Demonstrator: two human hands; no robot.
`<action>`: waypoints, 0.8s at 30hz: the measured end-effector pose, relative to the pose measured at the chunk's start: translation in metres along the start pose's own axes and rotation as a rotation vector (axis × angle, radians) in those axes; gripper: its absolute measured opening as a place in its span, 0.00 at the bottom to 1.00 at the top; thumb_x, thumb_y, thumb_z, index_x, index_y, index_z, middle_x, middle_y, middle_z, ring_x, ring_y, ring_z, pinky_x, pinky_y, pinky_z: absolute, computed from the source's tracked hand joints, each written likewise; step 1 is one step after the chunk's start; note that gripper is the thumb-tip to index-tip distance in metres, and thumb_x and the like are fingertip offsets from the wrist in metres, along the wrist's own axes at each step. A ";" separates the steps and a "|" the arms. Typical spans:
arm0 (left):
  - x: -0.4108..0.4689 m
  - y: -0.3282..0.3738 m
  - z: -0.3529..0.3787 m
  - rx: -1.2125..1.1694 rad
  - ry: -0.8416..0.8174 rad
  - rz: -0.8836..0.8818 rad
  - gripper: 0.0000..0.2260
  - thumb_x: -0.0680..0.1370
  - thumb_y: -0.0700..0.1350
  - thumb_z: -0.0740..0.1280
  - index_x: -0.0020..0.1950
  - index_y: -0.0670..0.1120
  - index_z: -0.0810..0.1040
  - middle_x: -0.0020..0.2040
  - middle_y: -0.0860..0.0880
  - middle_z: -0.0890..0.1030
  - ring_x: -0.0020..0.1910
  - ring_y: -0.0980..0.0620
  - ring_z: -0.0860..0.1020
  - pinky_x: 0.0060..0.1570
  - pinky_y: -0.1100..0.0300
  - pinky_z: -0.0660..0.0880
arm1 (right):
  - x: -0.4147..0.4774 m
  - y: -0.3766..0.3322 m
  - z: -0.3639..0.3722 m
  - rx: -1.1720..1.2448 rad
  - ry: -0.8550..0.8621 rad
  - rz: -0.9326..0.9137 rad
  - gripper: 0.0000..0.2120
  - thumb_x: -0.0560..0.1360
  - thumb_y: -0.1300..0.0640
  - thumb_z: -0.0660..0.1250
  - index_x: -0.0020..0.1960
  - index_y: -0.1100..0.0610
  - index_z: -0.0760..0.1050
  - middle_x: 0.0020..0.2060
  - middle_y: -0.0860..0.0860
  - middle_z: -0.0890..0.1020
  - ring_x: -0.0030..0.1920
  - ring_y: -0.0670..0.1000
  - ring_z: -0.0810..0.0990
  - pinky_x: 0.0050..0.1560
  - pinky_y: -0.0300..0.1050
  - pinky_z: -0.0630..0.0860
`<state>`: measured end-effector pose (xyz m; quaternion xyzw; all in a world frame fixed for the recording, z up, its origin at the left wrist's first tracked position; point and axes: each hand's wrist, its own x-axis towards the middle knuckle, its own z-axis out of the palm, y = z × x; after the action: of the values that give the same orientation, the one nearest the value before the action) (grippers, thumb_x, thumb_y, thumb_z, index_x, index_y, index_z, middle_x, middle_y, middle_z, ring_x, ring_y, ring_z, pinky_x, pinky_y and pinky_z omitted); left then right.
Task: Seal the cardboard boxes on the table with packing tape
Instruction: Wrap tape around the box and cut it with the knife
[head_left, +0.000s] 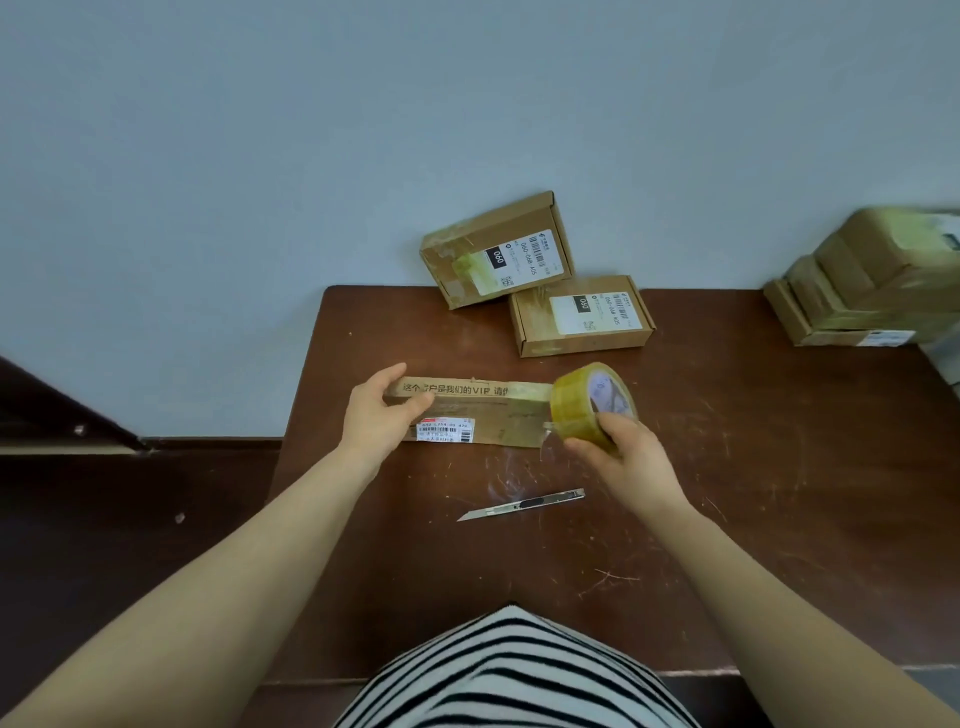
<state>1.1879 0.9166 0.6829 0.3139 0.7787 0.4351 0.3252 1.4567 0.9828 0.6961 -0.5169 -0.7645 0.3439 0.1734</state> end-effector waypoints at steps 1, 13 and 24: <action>0.000 0.001 -0.001 -0.008 -0.012 -0.009 0.27 0.74 0.42 0.73 0.72 0.49 0.69 0.67 0.48 0.72 0.57 0.56 0.71 0.52 0.69 0.71 | 0.003 -0.006 0.001 0.028 -0.001 -0.010 0.12 0.74 0.52 0.71 0.37 0.56 0.72 0.35 0.50 0.75 0.42 0.54 0.73 0.40 0.47 0.70; -0.002 0.013 0.000 0.117 0.062 -0.004 0.25 0.73 0.39 0.73 0.68 0.47 0.73 0.66 0.49 0.74 0.63 0.54 0.70 0.59 0.60 0.69 | 0.012 -0.018 0.001 0.244 -0.016 0.000 0.11 0.72 0.54 0.73 0.36 0.56 0.74 0.28 0.45 0.74 0.32 0.46 0.71 0.36 0.48 0.73; -0.057 0.061 0.041 -0.212 -0.252 0.196 0.16 0.75 0.39 0.69 0.58 0.57 0.77 0.57 0.55 0.73 0.58 0.59 0.72 0.55 0.69 0.70 | 0.008 -0.048 0.013 0.619 -0.145 -0.048 0.04 0.72 0.60 0.72 0.45 0.53 0.81 0.35 0.50 0.83 0.37 0.47 0.80 0.41 0.40 0.79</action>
<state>1.2656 0.9180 0.7331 0.4044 0.6474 0.5014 0.4073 1.4134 0.9741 0.7207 -0.3957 -0.6459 0.5918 0.2756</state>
